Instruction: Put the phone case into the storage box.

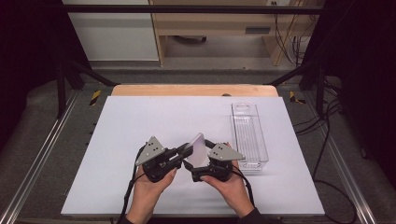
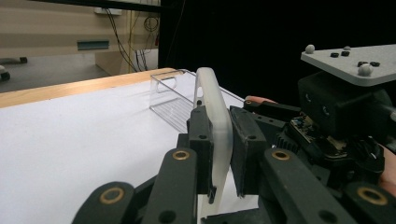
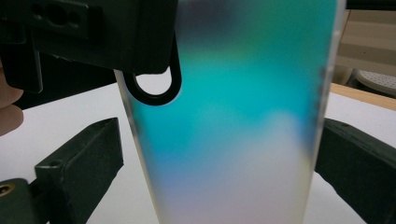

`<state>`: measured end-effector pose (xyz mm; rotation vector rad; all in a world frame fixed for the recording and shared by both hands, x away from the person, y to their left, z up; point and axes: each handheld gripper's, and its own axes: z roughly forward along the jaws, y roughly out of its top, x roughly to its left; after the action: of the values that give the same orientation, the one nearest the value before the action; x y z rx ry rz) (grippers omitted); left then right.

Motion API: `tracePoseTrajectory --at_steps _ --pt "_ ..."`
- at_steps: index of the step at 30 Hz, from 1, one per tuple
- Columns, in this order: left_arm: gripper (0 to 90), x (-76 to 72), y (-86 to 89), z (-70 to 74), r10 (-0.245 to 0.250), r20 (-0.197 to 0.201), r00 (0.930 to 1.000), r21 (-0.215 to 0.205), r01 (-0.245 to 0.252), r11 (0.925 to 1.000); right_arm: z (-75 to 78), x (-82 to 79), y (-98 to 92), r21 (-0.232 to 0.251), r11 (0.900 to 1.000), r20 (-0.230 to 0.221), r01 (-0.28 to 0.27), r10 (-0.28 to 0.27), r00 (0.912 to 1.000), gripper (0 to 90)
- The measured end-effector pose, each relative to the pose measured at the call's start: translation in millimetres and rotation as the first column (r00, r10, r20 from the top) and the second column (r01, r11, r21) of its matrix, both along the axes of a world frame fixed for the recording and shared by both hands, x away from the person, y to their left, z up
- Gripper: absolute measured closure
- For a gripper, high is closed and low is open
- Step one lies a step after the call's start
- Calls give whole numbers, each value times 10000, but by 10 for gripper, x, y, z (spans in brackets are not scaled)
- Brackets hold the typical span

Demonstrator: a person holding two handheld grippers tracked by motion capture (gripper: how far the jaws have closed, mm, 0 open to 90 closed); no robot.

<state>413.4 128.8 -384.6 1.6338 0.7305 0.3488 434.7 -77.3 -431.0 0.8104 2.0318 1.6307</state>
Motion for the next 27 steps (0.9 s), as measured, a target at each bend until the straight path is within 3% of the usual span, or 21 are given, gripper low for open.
tracePoseTrajectory --at_steps 17,27 --pt "799 -7 7 -28 52 -77 10000 -89 -53 9999 -11 -8 -3 43 10000 48 75 -75 10000 120" --pt "799 -15 -12 -58 12 -117 9999 -62 -13 10000 -22 -5 5 52 10000 9 48 -48 10000 111"
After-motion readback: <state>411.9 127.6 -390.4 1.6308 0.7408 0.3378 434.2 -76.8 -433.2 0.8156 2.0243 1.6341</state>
